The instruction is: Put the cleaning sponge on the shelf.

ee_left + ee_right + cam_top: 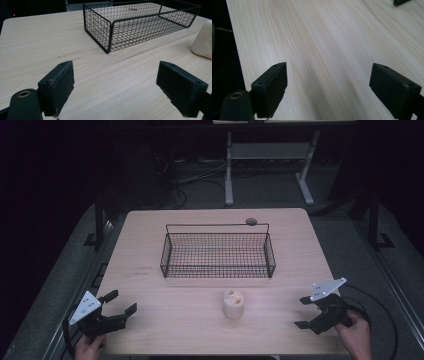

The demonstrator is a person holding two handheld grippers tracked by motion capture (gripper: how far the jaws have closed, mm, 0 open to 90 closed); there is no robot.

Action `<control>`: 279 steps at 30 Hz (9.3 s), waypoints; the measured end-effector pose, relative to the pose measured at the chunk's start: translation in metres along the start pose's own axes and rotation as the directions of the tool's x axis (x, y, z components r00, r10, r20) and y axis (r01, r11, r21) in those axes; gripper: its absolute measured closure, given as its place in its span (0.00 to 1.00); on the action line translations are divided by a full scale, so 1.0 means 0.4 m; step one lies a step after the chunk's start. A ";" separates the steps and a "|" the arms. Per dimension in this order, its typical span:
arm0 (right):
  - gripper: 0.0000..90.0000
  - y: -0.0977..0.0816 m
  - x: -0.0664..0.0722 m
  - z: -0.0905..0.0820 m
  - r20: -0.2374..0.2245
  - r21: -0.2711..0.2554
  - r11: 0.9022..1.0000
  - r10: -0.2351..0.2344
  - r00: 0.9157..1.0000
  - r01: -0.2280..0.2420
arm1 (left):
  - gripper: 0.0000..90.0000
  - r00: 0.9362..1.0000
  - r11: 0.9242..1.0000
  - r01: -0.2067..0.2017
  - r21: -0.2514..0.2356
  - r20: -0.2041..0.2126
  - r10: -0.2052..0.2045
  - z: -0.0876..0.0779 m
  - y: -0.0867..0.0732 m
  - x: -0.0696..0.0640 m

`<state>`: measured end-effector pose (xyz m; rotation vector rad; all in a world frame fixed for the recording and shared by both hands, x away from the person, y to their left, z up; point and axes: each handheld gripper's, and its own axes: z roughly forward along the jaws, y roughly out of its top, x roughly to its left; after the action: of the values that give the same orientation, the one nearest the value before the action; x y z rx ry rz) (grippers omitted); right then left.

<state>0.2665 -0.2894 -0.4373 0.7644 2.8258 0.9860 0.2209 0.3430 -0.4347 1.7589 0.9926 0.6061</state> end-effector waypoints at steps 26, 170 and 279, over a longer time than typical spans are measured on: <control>0.16 0.038 0.021 0.010 -0.018 0.014 0.999 -0.029 0.999 0.029 | 0.15 1.000 1.000 -0.003 0.002 0.000 0.003 -0.001 -0.001 0.000; 0.31 0.498 0.112 0.248 -0.235 0.270 0.879 -0.336 0.912 0.393 | 0.15 1.000 0.999 0.025 -0.035 -0.012 -0.025 -0.020 0.002 0.012; 0.32 0.779 -0.124 0.104 -0.134 0.290 0.913 -0.260 0.956 0.288 | 0.15 1.000 0.999 0.024 -0.030 -0.013 -0.025 -0.019 0.000 0.021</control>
<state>0.4543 -0.0792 -0.2899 0.3247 3.0948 0.5620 0.2196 0.3539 -0.4321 1.7164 1.0084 0.6151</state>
